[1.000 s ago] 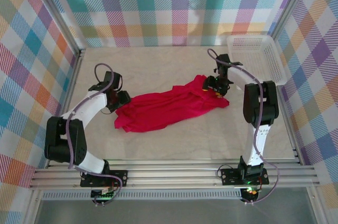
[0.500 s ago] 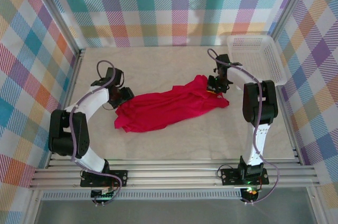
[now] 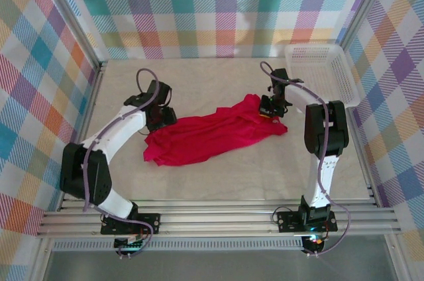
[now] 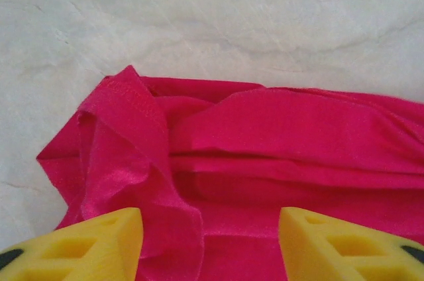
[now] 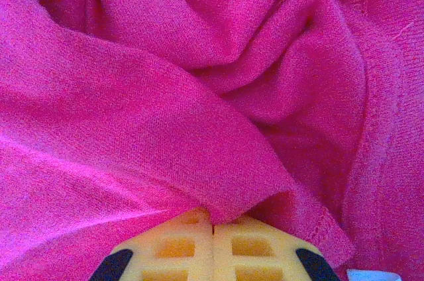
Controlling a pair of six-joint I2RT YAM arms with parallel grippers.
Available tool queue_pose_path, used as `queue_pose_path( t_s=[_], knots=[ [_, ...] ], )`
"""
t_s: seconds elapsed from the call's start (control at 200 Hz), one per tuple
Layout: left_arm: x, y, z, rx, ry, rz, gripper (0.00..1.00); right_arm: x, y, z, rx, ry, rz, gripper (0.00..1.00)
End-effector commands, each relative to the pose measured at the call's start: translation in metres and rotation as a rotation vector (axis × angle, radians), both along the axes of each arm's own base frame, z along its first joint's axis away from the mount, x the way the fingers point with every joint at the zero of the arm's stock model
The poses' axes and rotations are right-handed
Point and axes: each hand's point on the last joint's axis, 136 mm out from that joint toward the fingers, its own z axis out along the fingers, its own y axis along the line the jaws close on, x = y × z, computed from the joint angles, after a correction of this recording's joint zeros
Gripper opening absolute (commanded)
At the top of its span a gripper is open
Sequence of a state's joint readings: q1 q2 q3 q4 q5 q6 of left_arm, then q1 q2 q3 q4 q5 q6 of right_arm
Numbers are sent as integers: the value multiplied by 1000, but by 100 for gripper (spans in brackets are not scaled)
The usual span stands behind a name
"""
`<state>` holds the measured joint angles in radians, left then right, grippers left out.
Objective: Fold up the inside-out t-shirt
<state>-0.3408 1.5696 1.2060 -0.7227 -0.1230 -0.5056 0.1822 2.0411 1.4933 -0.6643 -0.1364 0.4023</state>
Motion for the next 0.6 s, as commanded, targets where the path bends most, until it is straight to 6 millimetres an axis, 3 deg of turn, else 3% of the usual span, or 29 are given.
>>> queue_pose_path(
  t_s=[0.0, 0.275, 0.4, 0.54, 0.595],
  knots=[
    [0, 7, -8, 89, 41, 7, 54, -3, -1, 13, 13, -22, 11, 0],
    [2, 9, -30, 144, 83, 17, 52, 4, 0, 22, 20, -42, 5, 0],
    [4, 8, -44, 146, 101, 27, 44, 5, 1, 25, 25, -45, 4, 0],
    [9, 12, -40, 173, 95, 39, 0, 3, 1, 32, 25, -52, 9, 0],
    [12, 18, -24, 198, 63, 49, 0, 2, 1, 39, 26, -59, 14, 0]
  ],
)
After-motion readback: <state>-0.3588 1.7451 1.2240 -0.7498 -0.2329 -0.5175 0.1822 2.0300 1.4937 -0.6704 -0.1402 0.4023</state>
